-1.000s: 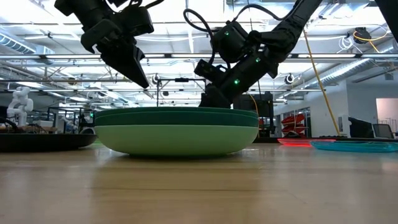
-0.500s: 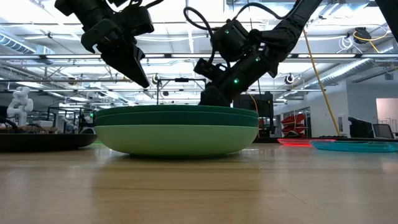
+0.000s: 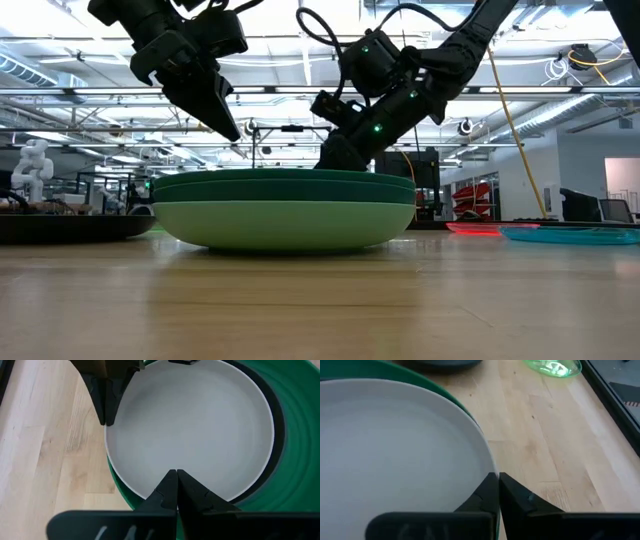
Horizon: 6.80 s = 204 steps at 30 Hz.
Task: Stack plastic plates
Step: Remove the white plate from the stacked plates, then stack the black plate on top of the other black plate
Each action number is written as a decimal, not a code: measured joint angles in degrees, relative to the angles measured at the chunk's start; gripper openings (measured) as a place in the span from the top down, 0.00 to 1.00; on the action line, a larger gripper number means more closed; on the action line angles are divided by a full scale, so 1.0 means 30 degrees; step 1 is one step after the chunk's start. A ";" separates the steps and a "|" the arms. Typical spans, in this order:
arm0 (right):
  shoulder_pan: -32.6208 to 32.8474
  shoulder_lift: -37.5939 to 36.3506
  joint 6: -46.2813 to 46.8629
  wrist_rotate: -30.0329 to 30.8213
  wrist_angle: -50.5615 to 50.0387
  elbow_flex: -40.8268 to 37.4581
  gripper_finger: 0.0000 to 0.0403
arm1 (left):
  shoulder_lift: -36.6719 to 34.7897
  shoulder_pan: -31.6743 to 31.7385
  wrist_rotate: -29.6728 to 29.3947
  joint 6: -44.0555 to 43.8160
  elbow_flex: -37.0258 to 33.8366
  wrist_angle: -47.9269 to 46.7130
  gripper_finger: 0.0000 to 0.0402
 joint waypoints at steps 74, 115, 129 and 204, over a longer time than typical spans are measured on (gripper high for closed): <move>-0.9442 -0.0706 0.4259 -0.1523 -0.5623 -0.0634 0.82 | -0.2297 0.0556 -0.1290 -0.7889 0.0007 -0.7446 0.97; -0.6406 -0.5912 0.5074 -0.1496 -0.6732 -0.0612 0.65 | -0.0383 -0.6229 -0.2420 -1.4232 -0.6242 -0.4652 0.67; -0.5625 -0.5912 0.4884 -0.1494 -0.6725 -0.0612 0.65 | -0.0354 -0.7110 -0.3597 -1.4802 -0.4828 -0.6211 0.96; -0.5136 -0.5912 0.4366 -0.1501 -0.7738 -0.0605 0.65 | 0.5639 -0.3286 0.3967 -0.4792 0.4248 -0.0816 0.79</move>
